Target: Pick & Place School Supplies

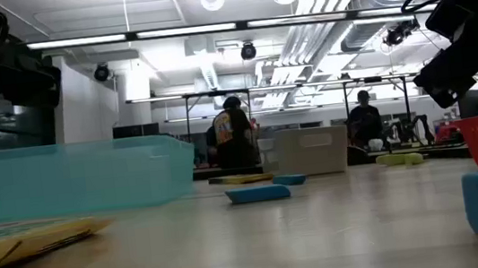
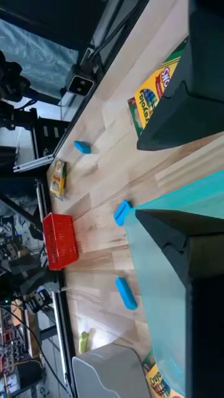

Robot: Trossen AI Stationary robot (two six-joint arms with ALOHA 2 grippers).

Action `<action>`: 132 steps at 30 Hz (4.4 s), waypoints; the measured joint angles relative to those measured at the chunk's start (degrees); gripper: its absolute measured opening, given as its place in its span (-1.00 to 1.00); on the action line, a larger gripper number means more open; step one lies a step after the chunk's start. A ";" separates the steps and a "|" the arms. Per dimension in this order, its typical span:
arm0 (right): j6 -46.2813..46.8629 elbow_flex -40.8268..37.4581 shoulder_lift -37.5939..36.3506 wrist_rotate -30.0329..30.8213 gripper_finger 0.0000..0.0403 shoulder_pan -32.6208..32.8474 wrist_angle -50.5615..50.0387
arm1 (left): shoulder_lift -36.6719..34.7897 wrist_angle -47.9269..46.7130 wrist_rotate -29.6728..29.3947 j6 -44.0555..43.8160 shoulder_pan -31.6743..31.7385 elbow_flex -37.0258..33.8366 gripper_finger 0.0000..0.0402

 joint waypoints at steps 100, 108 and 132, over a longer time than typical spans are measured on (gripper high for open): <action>0.00 0.00 -0.02 0.00 -0.67 0.00 -0.02 | 50.46 -19.67 -8.26 -2.37 7.69 45.71 -0.21; 0.00 0.00 -0.02 0.00 -0.67 0.00 -0.02 | 56.47 -25.92 -5.95 0.60 9.58 52.70 -0.21; 0.00 0.00 -0.02 0.02 -0.67 0.01 -0.13 | 65.31 -29.60 -1.57 4.34 2.44 60.02 -0.21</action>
